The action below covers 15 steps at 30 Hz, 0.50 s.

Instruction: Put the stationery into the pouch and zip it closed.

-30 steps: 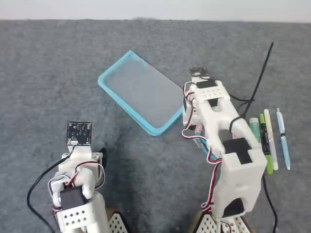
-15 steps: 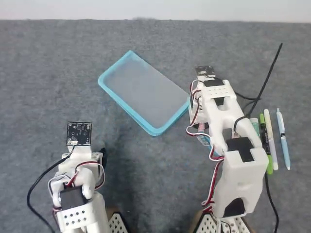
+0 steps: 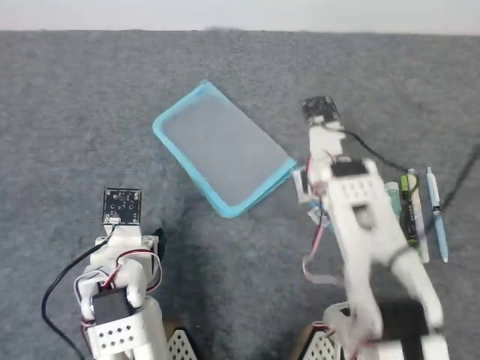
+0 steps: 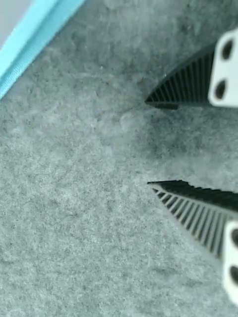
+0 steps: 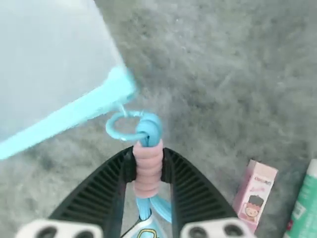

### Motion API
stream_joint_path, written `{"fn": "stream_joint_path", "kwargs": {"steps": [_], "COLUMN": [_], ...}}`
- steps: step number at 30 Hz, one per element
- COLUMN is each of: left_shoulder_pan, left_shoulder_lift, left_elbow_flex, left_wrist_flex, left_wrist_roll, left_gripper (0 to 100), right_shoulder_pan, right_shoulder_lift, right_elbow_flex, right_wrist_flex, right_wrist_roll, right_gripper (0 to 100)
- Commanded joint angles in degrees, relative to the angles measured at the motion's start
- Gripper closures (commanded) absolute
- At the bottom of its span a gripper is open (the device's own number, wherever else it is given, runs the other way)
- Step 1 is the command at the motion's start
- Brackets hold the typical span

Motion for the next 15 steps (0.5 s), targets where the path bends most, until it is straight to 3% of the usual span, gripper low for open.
{"fn": "stream_joint_path", "kwargs": {"steps": [1,5,9,12,15], "left_shoulder_pan": [0.18,0.18,0.09,0.97,1.85], "left_shoulder_lift": [-1.23,-1.23,-1.23,-1.14,-0.62], "left_elbow_flex": [-0.31,-0.31,-0.31,-1.71,-8.84], "left_wrist_flex": [0.88,-0.26,-10.02,-17.58,-16.09], "left_wrist_roll": [0.7,-1.41,-14.95,-12.22,-9.32], "left_gripper": [78,78,78,78,78], "right_shoulder_pan": [-2.77,-6.9,-7.43,-7.52,-7.6], "right_shoulder_lift": [-14.9,-22.11,-25.27,-26.07,-26.15], "right_elbow_flex": [6.42,11.16,12.66,12.66,12.66], "right_wrist_flex": [-2.68,-2.51,-2.15,-1.27,-1.45], "right_wrist_roll": [5.27,9.32,9.41,9.32,7.56], "right_gripper": [99.3,99.3,99.3,99.3,99.3]}}
